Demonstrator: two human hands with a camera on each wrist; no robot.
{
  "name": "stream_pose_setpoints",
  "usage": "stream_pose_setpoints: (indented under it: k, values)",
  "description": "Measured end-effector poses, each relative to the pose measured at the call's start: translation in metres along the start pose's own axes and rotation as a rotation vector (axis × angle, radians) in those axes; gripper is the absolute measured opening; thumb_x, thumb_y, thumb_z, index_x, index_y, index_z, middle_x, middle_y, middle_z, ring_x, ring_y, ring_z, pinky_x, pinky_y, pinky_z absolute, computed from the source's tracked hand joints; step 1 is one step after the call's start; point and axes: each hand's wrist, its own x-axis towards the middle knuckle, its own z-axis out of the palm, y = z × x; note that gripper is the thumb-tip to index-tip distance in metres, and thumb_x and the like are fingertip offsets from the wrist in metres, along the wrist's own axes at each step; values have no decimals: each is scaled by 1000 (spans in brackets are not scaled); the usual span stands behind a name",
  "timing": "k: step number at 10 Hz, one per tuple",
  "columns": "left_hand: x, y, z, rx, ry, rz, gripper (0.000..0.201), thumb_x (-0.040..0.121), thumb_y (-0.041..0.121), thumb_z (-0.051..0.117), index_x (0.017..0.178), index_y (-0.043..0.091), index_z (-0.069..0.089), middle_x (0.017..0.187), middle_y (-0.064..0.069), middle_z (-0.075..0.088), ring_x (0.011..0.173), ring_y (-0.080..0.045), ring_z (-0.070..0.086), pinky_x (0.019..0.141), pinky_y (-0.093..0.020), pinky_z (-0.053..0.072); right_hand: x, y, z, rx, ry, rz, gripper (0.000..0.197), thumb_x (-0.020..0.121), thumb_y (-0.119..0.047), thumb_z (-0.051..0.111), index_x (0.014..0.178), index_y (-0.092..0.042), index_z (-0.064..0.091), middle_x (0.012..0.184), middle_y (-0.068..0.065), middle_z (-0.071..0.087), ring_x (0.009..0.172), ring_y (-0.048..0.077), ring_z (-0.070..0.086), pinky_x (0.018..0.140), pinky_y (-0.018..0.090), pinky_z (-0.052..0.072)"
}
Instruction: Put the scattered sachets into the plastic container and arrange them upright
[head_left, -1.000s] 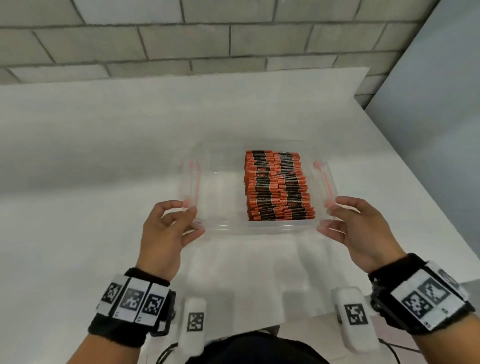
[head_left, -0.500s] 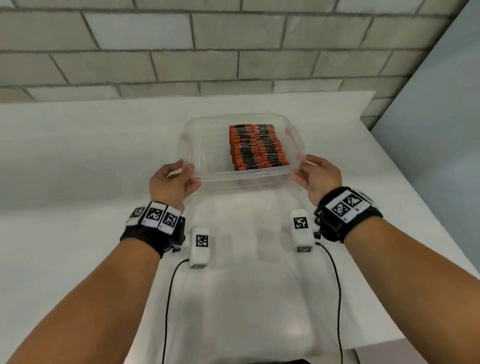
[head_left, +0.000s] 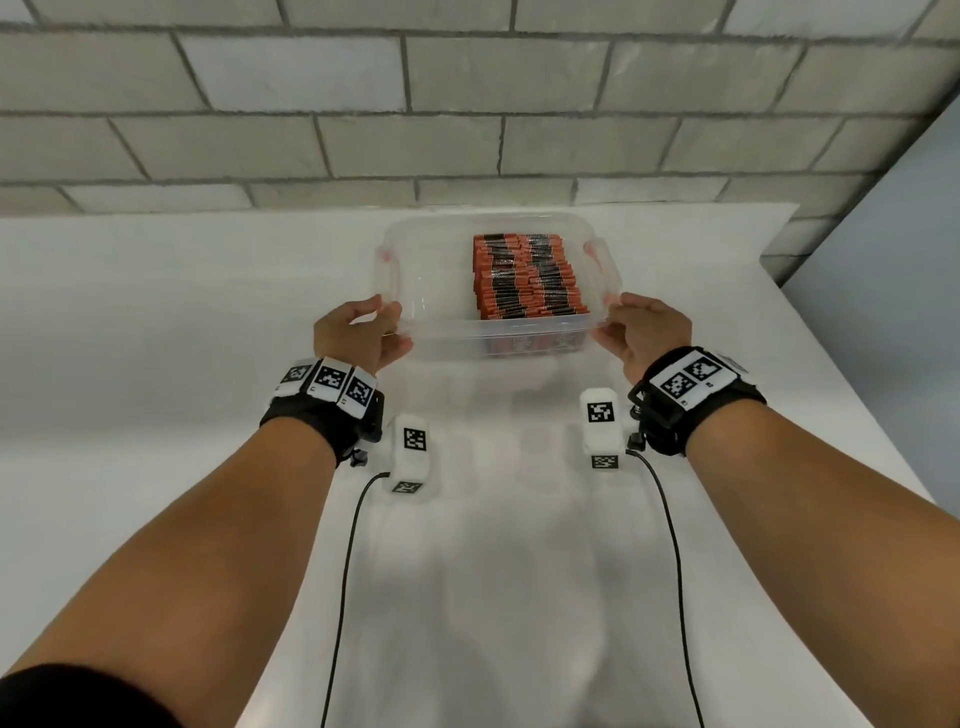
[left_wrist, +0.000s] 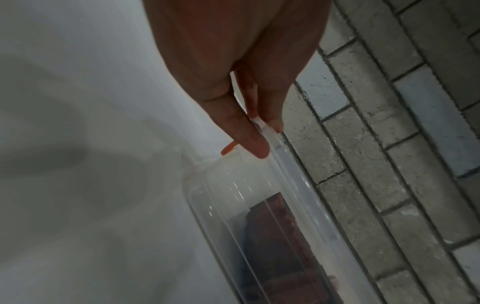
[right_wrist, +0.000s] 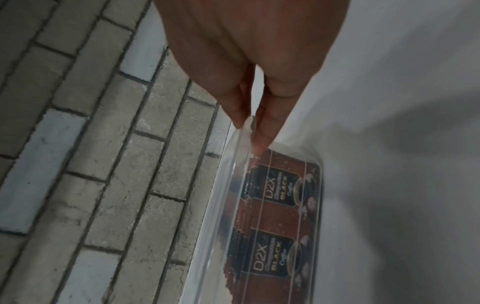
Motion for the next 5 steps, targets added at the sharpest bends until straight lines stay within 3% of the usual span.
stream_pose_setpoints:
  k: [2,3,4,5]
  values:
    - [1,-2,0,-11,9,2,25,84,8,72,108,7,65,76,-10,64,60,-22,63,54,-26,56,2,2,0,-19,5,0,16,85,4,65,85,-12,67,75,9,70,63,18,69,78,35,59]
    - [-2,-2,0,24,-17,-19,26,85,13,72,111,11,65,83,-9,65,63,-22,64,54,-29,56,-2,5,0,-30,9,-28,17,87,0,64,101,-9,68,88,12,71,71,20,70,74,32,60]
    - [-4,2,-3,153,2,-16,27,87,33,69,110,20,65,101,-7,65,76,-20,65,53,-30,56,-6,7,0,0,12,-60,26,89,-11,65,115,-13,62,102,10,67,81,22,65,67,28,59]
    - [-6,8,-19,112,113,-10,43,92,54,51,117,20,58,108,-3,59,81,-19,63,60,-33,53,-12,7,-15,-73,101,-128,35,92,-28,60,125,-21,49,99,-2,56,82,16,55,65,26,51]
